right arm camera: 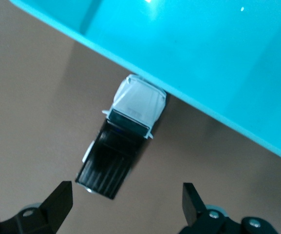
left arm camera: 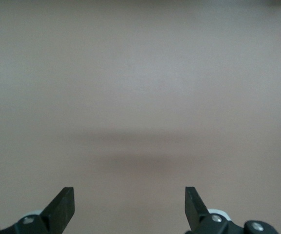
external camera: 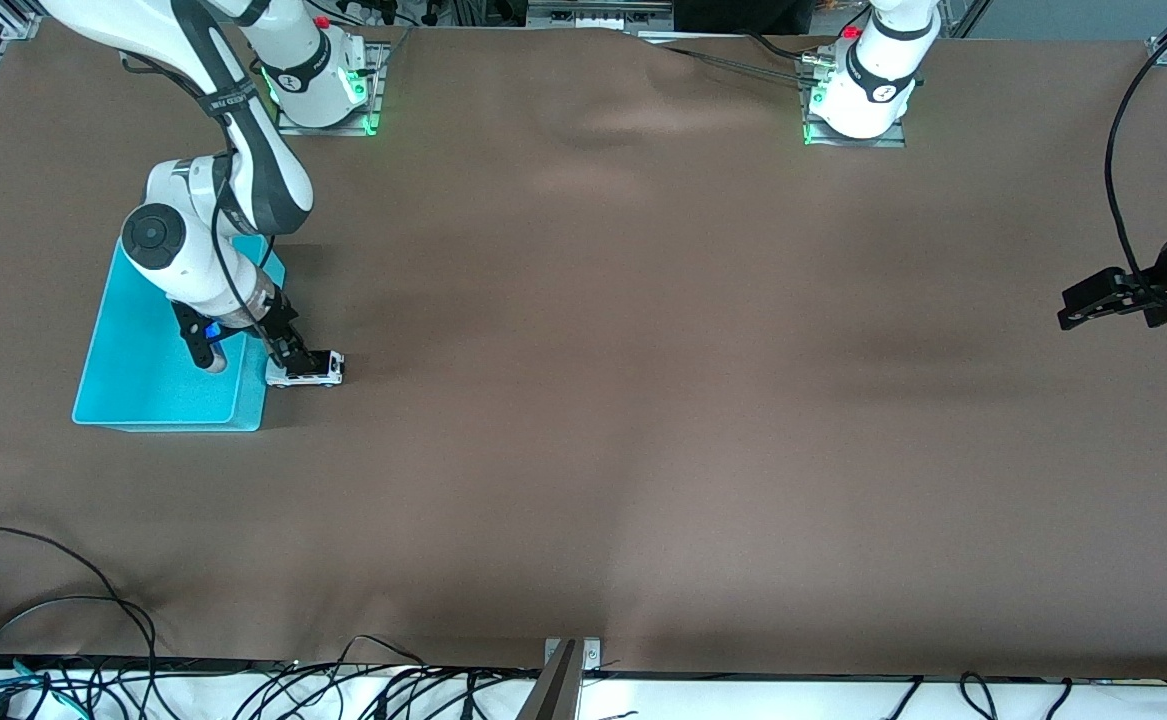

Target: Wind and store white jeep toy

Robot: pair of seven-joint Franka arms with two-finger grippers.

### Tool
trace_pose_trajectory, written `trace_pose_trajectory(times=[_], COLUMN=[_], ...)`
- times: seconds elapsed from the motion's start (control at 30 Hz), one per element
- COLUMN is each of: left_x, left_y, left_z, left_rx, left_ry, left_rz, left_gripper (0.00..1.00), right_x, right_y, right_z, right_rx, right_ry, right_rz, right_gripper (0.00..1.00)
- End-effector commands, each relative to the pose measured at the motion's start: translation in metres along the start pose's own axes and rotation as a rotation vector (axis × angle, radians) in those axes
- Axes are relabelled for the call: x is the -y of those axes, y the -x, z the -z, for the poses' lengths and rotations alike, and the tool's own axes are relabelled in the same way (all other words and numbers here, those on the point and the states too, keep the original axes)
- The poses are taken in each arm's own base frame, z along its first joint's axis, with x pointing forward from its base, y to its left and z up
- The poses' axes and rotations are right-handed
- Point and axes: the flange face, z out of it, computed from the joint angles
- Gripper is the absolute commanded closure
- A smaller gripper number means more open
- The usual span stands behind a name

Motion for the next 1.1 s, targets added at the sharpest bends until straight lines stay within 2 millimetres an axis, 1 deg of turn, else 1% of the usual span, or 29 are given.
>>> trace_pose_trajectory(times=[0.0,0.33,0.5,0.83,1.07], left_x=[-0.002,-0.002,-0.003,-0.006,-0.007], left_y=[0.007,0.007,0.007,0.007,0.007], left_z=[0.003,0.003,0.003,0.003,0.003], left_rx=[0.008,0.008,0.006,0.007,0.007], left_ry=[0.015,0.015,0.015,0.016,0.013], left_rz=[-0.013,-0.013,-0.015,-0.021,-0.023], left_gripper=[0.00,0.00,0.00,0.00,0.00], right_x=[0.002,0.004,0.005,0.008,0.004], right_y=[-0.001,-0.003,-0.003,-0.001,-0.003], right_z=[-0.002,-0.023,-0.031,-0.038,-0.052], right_rx=[-0.020,-0.024,-0.022,-0.026,-0.022], right_ry=[-0.034,-0.063,-0.065,-0.083,-0.062], right_rz=[-0.043,-0.168,-0.203,-0.212,-0.218], right_gripper=[0.00,0.00,0.00,0.00,0.00])
